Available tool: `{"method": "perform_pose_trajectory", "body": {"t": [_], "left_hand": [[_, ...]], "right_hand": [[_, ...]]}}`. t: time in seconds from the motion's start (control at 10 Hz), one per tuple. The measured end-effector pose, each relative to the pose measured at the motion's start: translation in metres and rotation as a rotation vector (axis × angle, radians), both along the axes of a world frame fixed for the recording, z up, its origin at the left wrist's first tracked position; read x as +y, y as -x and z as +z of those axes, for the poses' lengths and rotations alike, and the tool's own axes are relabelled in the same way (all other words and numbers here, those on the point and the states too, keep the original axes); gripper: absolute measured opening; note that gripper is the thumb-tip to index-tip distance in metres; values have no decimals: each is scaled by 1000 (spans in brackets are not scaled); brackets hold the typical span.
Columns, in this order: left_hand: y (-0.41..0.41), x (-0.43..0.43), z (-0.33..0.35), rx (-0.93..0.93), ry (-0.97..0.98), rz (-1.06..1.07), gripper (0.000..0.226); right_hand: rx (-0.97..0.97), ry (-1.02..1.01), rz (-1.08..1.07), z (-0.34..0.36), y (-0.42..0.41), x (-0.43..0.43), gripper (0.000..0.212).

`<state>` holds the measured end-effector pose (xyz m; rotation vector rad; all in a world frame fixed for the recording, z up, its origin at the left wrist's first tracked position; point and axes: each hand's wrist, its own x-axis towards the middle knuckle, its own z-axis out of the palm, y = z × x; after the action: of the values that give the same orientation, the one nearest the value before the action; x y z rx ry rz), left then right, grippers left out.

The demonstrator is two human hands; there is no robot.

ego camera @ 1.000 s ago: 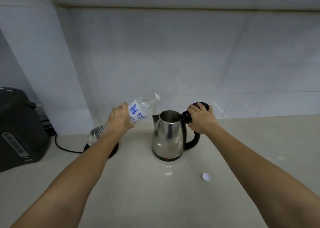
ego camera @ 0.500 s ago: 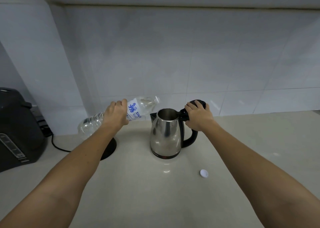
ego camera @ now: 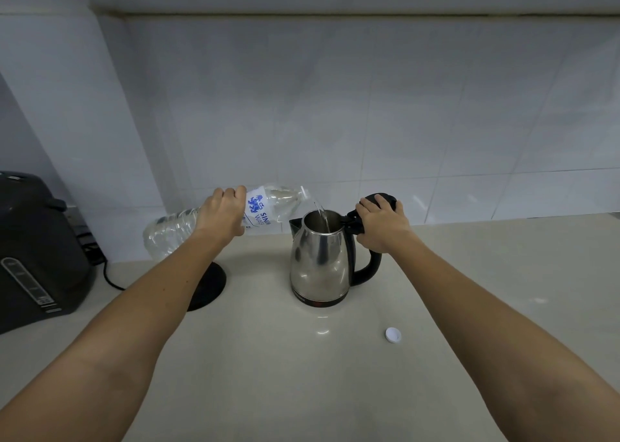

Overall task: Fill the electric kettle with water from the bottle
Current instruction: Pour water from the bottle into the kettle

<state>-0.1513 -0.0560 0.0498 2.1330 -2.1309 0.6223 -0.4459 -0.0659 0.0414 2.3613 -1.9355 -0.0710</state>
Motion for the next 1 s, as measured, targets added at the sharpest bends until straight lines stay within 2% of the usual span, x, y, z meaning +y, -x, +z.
{"method": "perform_pose_trajectory", "body": {"t": [1.0], "left_hand": [[-2, 2, 20, -120, 15, 28, 50]], "right_hand": [[3, 1, 3, -4, 1, -2, 73]]}}
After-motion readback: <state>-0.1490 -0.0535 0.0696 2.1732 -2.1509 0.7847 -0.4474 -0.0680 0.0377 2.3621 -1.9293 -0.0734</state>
